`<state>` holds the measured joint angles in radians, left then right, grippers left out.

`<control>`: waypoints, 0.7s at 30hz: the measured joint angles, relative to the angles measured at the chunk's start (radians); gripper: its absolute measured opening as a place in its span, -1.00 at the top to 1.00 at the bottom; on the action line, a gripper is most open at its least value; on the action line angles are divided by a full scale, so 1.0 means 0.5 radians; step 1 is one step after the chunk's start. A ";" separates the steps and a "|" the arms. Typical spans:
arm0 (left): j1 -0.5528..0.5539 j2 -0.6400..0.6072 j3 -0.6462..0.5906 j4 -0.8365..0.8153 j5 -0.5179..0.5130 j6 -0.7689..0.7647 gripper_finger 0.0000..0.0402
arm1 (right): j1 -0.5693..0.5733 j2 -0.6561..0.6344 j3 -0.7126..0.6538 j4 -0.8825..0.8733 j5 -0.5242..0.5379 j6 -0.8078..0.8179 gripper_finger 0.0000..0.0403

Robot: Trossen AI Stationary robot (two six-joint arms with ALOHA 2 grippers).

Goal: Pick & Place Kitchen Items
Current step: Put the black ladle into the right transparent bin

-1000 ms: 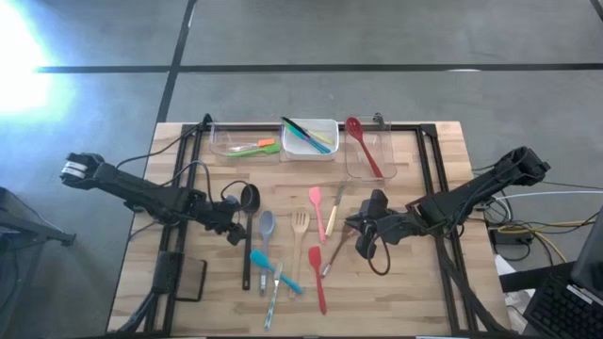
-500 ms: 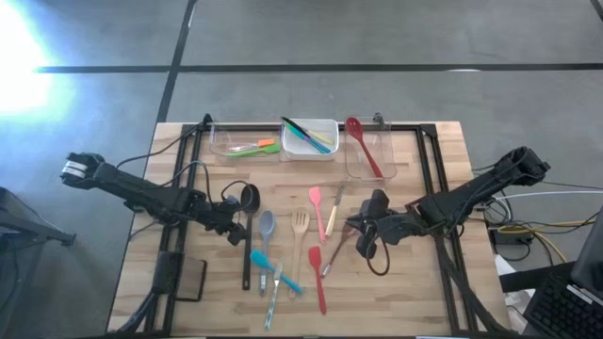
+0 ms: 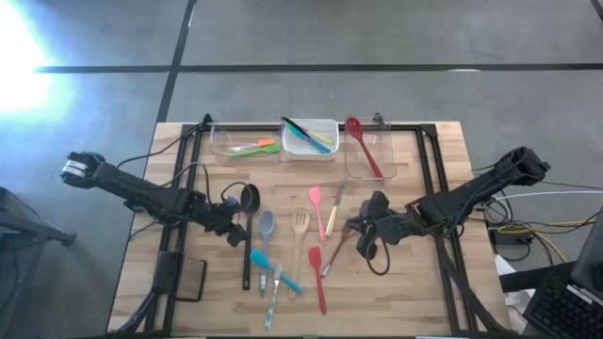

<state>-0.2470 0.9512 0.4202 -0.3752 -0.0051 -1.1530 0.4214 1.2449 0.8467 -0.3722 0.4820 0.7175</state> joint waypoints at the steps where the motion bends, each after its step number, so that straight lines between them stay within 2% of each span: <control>1: -0.009 0.000 0.000 -0.001 0.000 0.001 -0.30 | 0.008 0.000 0.000 -0.008 -0.050 0.030 0.81; 7: -0.035 0.000 0.000 -0.017 -0.010 0.009 -0.30 | 0.131 0.015 0.000 -0.088 -0.080 0.207 0.81; 15: -0.035 0.000 0.000 -0.014 -0.084 -0.042 -0.30 | 0.259 0.014 0.000 -0.081 0.134 0.294 0.81; 21: -0.033 0.037 0.000 -0.014 -0.194 -0.092 -0.30 | 0.256 0.014 0.000 -0.080 0.192 0.264 0.81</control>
<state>-0.2634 0.9699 0.4202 -0.3820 -0.1023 -1.1989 0.5494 1.2522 0.8467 -0.4124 0.5778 0.8496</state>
